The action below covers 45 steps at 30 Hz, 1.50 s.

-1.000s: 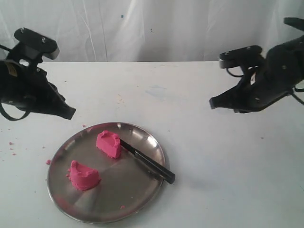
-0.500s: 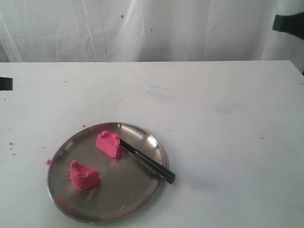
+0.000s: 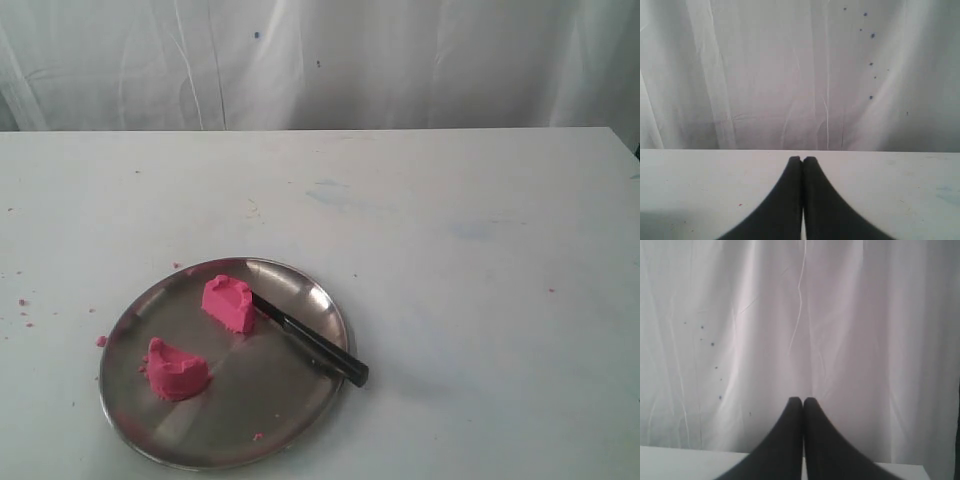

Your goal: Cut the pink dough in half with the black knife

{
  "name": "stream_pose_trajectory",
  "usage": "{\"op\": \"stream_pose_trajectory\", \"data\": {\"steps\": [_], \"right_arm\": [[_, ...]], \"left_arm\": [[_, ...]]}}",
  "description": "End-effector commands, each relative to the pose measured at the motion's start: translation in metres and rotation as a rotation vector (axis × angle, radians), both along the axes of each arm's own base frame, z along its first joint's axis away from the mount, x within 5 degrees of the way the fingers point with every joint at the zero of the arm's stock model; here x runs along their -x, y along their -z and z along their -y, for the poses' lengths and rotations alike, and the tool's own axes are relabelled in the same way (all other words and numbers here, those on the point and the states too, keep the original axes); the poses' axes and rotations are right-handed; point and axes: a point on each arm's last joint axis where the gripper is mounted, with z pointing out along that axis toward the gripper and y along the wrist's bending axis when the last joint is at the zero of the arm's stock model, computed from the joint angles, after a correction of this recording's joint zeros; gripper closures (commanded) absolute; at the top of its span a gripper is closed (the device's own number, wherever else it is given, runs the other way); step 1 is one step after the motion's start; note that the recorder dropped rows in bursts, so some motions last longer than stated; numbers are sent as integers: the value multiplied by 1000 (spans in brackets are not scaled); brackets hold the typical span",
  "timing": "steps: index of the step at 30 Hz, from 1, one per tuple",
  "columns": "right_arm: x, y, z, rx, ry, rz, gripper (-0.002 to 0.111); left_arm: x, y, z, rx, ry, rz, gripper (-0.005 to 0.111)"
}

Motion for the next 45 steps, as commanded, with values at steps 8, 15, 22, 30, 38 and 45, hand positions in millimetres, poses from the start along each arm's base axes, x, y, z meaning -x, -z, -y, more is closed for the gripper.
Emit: {"op": "stream_pose_trajectory", "data": {"steps": [8, 15, 22, 30, 38, 45], "right_arm": [[79, 45, 12, 52, -23, -25, 108], [83, 50, 16, -38, 55, 138, 108], [48, 150, 22, -46, 250, -226, 108], [44, 193, 22, -7, 250, -431, 108], [44, 197, 20, 54, 232, -442, 108], [44, 197, 20, 47, 231, -442, 108]], "left_arm": [[24, 30, 2, 14, -1, -295, 107], [24, 30, 2, 14, -1, -291, 107], [24, 30, 2, 14, -1, -291, 107], [24, 30, 2, 11, -1, -291, 107], [24, 30, 2, 11, -1, -291, 107], [24, 30, 2, 11, -1, -291, 107]]}}
